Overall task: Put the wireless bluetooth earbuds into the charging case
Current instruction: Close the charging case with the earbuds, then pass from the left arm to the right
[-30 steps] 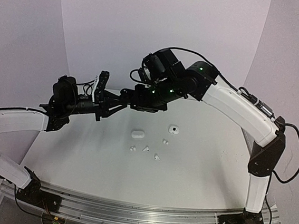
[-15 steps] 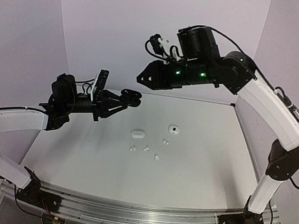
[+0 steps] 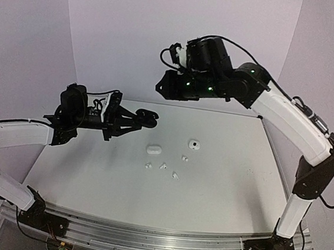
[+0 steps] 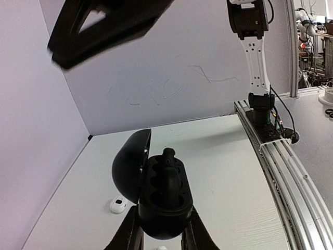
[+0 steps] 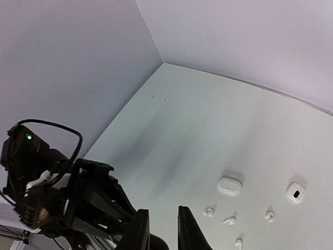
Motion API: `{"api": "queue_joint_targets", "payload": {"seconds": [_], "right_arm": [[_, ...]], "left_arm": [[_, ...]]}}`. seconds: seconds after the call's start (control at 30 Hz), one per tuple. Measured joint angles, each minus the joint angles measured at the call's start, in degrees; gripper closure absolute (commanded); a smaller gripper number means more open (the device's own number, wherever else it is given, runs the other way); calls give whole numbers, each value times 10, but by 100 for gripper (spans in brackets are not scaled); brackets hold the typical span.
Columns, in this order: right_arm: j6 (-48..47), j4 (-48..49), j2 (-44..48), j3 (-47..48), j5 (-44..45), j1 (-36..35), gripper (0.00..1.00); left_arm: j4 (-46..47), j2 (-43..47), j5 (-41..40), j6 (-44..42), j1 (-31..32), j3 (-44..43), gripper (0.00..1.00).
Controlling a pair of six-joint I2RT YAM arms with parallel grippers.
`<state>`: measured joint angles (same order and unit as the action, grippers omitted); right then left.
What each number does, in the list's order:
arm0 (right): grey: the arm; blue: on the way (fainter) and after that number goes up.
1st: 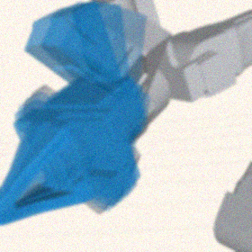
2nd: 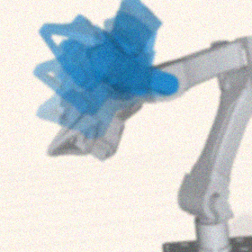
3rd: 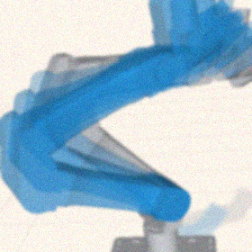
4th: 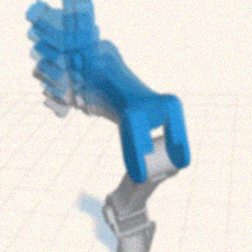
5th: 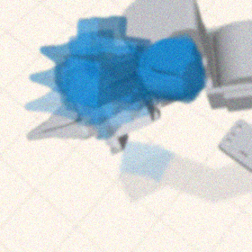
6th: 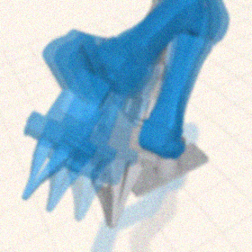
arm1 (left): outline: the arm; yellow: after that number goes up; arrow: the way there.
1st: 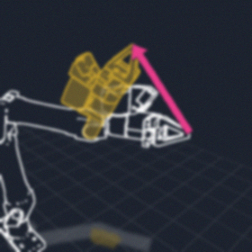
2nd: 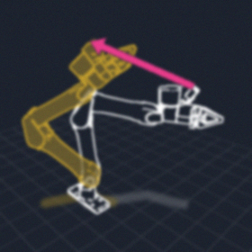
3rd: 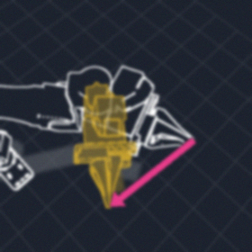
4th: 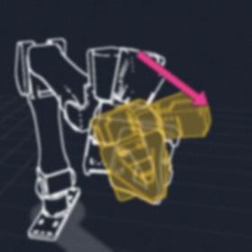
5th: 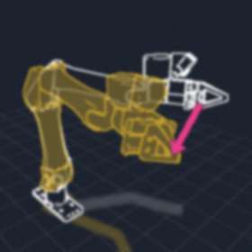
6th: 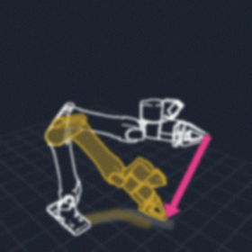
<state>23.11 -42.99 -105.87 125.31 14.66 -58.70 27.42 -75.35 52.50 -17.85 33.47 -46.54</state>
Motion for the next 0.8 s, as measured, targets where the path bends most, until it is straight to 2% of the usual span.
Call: {"api": "queue_joint_targets", "payload": {"seconds": [0.17, 0.4, 0.53, 0.6, 0.73, 0.8], "right_arm": [[14, -1, -53, -17, -22, 1, 84], [23, 8, -43, -60, -24, -8, 81], [27, 6, -21, -73, -13, -9, 62], [28, 5, -10, -75, -5, -8, 49], [9, 16, 36, -106, -12, 5, 15], [-5, 37, 68, -134, -30, 16, 8]], "left_arm": [[-10, 0, -9, -29, 0, -4, 100], [-30, -1, -41, -22, 1, -10, 100], [-30, -1, -51, -4, -1, -14, 100], [-29, -3, -45, 24, -6, -20, 100], [7, -27, 3, 167, -42, -43, 100], [48, -45, 29, 261, -63, -50, 100]]}}
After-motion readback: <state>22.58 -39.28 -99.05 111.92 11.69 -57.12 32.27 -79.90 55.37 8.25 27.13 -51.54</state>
